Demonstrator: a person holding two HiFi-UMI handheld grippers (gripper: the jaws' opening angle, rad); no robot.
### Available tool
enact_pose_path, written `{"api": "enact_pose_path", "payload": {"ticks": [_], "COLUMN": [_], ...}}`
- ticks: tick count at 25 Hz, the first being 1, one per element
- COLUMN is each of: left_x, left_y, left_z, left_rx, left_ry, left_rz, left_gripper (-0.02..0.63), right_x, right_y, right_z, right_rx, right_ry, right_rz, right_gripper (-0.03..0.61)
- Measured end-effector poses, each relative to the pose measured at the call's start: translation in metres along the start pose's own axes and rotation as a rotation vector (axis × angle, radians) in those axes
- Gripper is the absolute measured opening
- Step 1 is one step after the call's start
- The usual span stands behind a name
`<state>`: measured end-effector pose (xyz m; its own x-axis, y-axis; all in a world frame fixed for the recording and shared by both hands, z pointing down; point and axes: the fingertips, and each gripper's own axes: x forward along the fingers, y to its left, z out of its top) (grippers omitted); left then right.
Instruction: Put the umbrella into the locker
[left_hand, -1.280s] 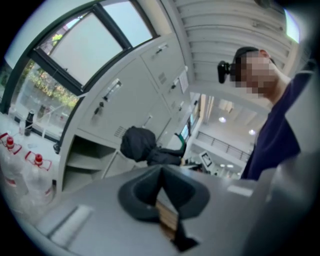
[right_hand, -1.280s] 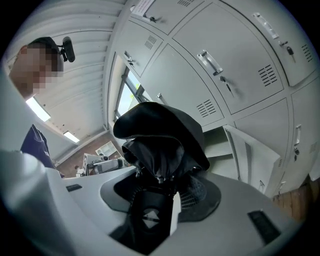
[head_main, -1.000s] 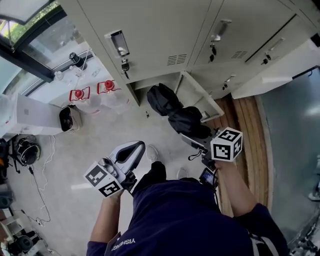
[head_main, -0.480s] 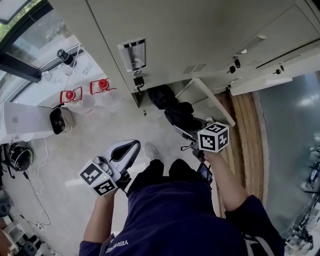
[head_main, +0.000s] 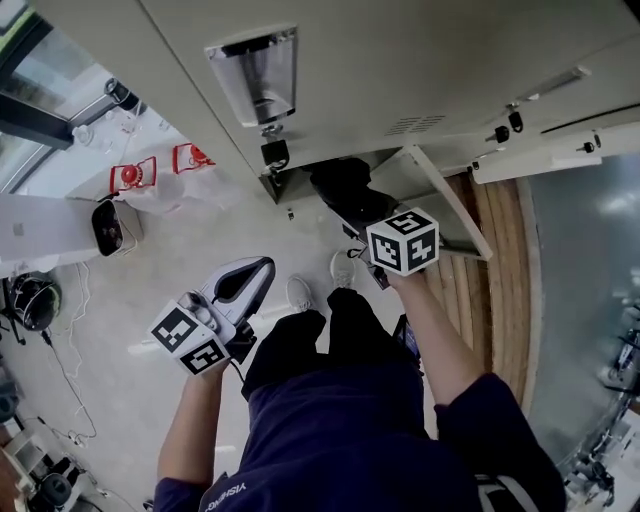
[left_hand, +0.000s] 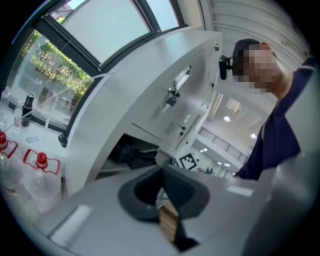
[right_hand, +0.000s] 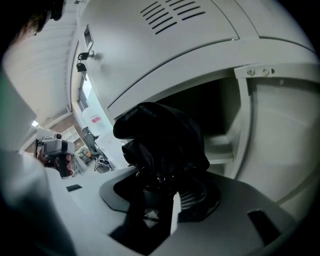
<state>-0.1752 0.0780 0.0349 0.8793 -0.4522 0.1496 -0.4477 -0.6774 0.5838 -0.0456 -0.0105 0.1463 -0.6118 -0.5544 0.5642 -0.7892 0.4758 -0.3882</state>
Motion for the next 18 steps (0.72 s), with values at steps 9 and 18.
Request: {"api": "enact_pose_path", "payload": {"ticks": [9,18], "left_x": [0.043,0.068], "left_y": [0.039,0.057], "left_z": [-0.025,-0.036], "left_rx": [0.036,0.088], "left_ry": [-0.032,-0.019], "left_rz": [0.025,0.038], "left_gripper": [0.002,0.002], "right_x": [0.042,0.080], "right_y": [-0.028,-0.055], "right_z": [0.006,0.028], "right_rx": [-0.123,-0.293], "right_ry": [-0.040,-0.091], "right_rz": [-0.028,-0.147], "right_gripper": [0.198,0.198]}}
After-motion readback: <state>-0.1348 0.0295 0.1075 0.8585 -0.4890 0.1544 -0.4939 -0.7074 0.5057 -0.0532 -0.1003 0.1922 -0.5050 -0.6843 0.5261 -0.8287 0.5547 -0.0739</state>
